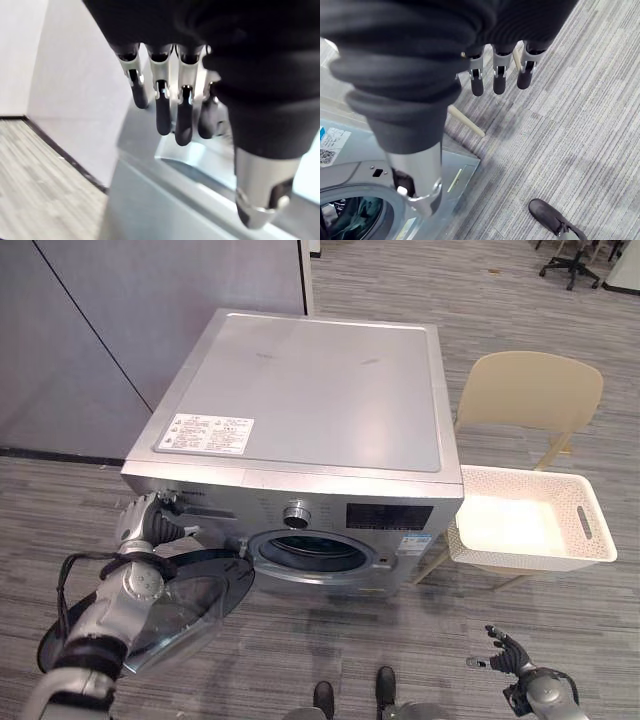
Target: Grab the laundry basket,head to the washer,open it,put in the laundry and shut it.
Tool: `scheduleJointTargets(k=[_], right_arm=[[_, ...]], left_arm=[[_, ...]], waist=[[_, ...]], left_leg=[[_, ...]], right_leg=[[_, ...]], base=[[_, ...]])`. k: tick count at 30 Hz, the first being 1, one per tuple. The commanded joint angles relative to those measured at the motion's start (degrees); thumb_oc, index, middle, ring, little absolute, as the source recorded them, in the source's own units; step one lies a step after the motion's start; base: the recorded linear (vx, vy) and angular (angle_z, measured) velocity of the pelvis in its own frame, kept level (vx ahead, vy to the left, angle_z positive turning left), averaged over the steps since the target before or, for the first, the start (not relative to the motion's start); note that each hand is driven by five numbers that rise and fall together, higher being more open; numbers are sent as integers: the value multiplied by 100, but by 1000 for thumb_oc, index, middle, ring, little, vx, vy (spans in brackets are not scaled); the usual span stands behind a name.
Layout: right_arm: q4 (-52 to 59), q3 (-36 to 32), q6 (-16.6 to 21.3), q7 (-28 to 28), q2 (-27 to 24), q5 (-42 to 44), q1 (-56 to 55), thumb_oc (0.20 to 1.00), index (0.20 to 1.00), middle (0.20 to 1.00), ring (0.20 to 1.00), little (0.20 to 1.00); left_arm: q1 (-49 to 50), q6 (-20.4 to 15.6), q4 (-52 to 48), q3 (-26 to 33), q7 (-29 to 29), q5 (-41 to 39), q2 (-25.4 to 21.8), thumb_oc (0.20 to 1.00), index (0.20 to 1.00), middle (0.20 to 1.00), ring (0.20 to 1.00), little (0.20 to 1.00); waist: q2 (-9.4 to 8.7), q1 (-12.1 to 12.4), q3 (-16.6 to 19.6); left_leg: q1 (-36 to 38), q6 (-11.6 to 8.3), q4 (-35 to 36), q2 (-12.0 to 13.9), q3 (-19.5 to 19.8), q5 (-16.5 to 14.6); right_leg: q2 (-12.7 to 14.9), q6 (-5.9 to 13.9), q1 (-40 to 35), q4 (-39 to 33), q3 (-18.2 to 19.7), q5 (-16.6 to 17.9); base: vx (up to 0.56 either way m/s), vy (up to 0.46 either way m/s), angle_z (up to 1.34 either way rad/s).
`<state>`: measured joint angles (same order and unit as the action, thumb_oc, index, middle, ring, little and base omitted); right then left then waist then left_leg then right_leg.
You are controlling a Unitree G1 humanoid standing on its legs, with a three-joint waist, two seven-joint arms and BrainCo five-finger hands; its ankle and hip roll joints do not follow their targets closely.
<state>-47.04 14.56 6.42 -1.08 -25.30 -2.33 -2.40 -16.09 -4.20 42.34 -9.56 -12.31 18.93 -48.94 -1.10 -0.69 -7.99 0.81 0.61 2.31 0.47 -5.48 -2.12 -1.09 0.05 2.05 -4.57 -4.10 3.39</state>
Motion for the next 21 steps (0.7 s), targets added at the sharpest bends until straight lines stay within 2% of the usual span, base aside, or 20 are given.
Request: scheduleJointTargets(k=[1,5,11,15,18,19,21], right_arm=[[235,149,106,79,-142,-139,-61,1000,1000,1000,1000,1000],[226,262,108,159,-217,-153,-11,1000,1000,1000,1000,1000],[243,379,121,213,-212,-142,49,1000,1000,1000,1000,1000],[134,418,93,176,-49,-195,185,1000,1000,1000,1000,1000],[149,328,36,186,-11,-246,166,1000,1000,1000,1000,1000],[149,329,36,186,-11,-246,166,1000,1000,1000,1000,1000],[142,217,-27,172,17,-348,184,1000,1000,1000,1000,1000]], left_arm=[[-272,94,479,-183,155,558,-355,1000,1000,1000,1000,1000],[-436,152,1400,-432,401,769,-446,1000,1000,1000,1000,1000],[-84,228,1977,-260,640,792,-364,1000,1000,1000,1000,1000],[852,212,1855,176,677,329,487,1000,1000,1000,1000,1000],[1599,161,1231,399,664,-293,1257,1000,1000,1000,1000,1000],[1600,161,1230,400,664,-293,1257,1000,1000,1000,1000,1000],[2163,80,546,390,742,-887,1935,1000,1000,1000,1000,1000]], waist=[[-269,-105,211],[-291,-119,138],[-382,-76,14],[-424,69,-39],[-366,143,-12],[-366,142,-13],[-264,181,39]], left_leg=[[-489,-55,-197,-132,109,-21],[-630,-55,-236,-103,86,2],[-904,-56,-353,-50,86,34],[-937,-46,-369,-55,85,53],[-806,-46,-305,-80,97,60],[-804,-46,-304,-80,97,60],[-648,-46,-242,-118,135,87]], right_leg=[[315,750,98,603,149,-662],[312,762,236,600,162,-622],[302,757,460,642,150,-567],[312,729,464,656,112,-570],[329,696,360,647,89,-622],[329,696,358,646,89,-622],[339,652,213,643,23,-684]], base=[[-7,22,-7],[-28,14,-6],[-45,3,-2],[-28,-8,0],[-5,-2,-1],[0,0,0],[3,-30,4]])
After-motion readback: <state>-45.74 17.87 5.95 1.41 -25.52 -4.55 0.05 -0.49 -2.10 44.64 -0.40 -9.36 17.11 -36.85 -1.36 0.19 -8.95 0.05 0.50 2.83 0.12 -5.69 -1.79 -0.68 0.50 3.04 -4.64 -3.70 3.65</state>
